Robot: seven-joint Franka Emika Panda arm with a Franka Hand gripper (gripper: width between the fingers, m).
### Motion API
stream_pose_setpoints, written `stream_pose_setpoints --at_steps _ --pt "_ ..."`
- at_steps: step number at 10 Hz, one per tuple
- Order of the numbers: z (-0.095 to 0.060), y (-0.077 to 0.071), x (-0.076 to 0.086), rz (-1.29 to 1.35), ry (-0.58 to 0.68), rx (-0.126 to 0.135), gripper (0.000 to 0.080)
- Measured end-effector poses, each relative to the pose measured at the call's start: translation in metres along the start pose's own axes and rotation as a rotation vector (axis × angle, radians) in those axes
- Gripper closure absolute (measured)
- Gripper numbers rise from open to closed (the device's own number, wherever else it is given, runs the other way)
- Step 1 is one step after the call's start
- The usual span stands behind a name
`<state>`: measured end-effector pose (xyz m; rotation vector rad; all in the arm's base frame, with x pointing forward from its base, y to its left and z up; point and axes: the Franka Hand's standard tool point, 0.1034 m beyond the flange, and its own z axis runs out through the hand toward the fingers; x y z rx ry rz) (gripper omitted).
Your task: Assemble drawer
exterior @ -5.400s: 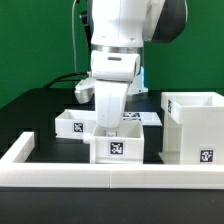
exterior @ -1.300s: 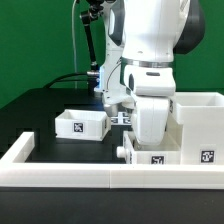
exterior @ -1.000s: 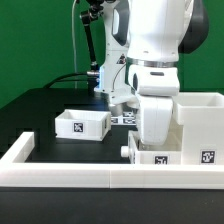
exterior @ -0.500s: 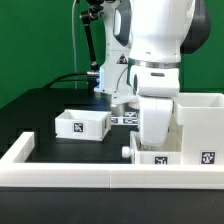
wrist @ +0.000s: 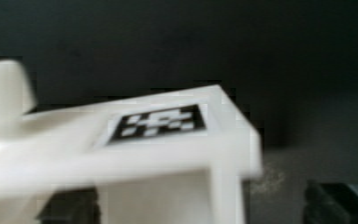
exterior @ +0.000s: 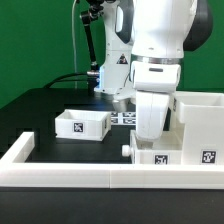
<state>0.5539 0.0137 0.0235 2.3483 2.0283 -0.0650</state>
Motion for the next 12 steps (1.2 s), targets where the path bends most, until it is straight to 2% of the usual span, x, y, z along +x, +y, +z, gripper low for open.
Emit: stream_pose_setpoints --at_steps 1,3,5,6,7,9,12 --pt "-0.007 0.002 -0.002 0.003 -0.002 -0.003 0.0168" --pt "-0.022 0.006 -0.010 -0.019 -0.008 -0.005 0.0153" --pt "-0.039 0.011 -0.014 -0.030 -0.010 -0.018 0.0151" --pt "-0.051 0.017 -0.022 -0.054 -0.014 -0.027 0.0151" --pt "-0.056 0.021 -0.035 -0.068 -0.017 -0.036 0.0151" --pt "-0.055 0.025 -0.058 -0.092 -0.020 -0.034 0.0151" --pt "-0.053 0.025 -0.068 -0.098 -0.013 -0.030 0.0151"
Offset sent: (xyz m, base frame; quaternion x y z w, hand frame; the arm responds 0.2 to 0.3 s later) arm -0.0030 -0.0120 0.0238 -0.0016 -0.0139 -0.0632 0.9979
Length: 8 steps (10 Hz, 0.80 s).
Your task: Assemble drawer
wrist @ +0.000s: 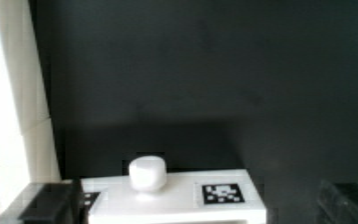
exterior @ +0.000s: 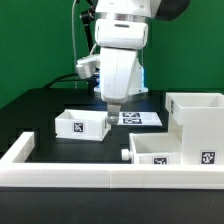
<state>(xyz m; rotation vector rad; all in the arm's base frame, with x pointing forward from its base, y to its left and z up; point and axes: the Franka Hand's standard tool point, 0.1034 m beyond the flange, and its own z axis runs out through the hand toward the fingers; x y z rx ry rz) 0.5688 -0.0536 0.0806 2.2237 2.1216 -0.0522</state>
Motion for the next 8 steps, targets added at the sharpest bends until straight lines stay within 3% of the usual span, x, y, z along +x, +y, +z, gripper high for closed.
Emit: stream_pose_setpoints --at_steps 2,5,8 --pt "0.008 0.003 -0.015 -0.019 0.056 0.005 0.0151" --pt "0.020 0.014 -0.013 -0.031 0.147 0.006 0.0151" --pt "0.040 0.018 -0.013 -0.041 0.229 0.042 0.0151"
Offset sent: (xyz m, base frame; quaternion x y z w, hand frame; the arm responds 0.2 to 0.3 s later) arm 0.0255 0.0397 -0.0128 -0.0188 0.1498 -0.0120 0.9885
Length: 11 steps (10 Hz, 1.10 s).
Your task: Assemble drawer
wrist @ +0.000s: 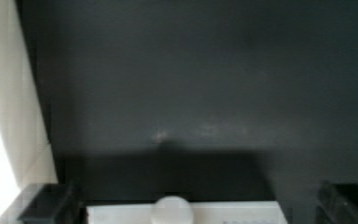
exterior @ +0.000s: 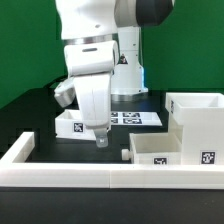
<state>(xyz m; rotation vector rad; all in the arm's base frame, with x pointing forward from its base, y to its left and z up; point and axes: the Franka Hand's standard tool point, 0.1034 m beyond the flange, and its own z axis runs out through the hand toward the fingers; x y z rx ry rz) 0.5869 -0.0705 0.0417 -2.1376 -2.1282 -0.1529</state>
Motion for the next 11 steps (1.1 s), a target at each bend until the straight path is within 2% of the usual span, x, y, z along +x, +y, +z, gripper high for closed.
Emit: stream_pose_setpoints --at_steps 2,4,9,10,11 --pt "0.011 0.002 0.015 -0.010 0.010 0.008 0.0151" --pt "0.015 0.009 0.026 -0.013 0.010 0.008 0.0151" --pt "0.015 0.008 0.023 -0.007 0.010 0.009 0.0151" --pt "0.017 0.007 0.023 -0.009 0.011 0.011 0.0151" --pt "0.029 0.003 0.026 -0.013 0.020 0.028 0.0151"
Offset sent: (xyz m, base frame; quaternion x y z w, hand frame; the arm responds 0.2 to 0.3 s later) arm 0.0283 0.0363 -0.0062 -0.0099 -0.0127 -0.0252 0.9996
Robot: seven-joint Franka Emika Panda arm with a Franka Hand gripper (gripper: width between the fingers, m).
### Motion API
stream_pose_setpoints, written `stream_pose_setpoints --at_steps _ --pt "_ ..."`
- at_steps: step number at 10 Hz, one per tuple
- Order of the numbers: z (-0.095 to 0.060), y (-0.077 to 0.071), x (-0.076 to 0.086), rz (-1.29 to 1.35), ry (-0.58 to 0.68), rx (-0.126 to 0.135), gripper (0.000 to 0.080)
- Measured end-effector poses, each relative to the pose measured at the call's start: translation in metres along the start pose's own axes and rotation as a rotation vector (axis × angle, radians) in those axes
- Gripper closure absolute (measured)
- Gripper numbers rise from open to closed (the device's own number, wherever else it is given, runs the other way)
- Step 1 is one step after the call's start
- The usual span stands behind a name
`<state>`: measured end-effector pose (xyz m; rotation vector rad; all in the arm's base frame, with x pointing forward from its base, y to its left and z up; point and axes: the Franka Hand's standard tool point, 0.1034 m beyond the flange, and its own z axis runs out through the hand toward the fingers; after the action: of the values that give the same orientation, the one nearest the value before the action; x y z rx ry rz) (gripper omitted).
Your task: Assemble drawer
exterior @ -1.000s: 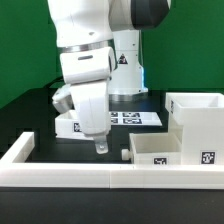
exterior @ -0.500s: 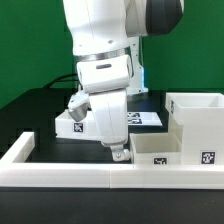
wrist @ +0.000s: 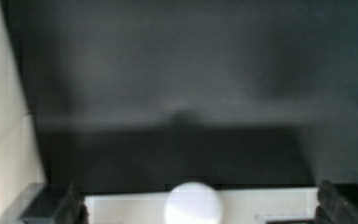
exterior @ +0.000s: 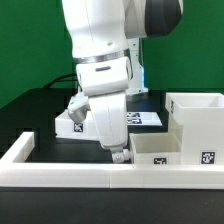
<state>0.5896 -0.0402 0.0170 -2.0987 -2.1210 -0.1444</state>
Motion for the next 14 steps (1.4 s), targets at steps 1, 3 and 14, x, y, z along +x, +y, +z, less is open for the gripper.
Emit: stream_pose_setpoints --at_steps 1,3,14 --pt "0.005 -0.001 0.008 0.016 0.006 0.008 0.0151" --pt "0.006 0.000 0.016 0.018 0.007 0.011 0.0151" --pt "0.008 0.008 0.041 0.020 -0.057 0.016 0.0151"
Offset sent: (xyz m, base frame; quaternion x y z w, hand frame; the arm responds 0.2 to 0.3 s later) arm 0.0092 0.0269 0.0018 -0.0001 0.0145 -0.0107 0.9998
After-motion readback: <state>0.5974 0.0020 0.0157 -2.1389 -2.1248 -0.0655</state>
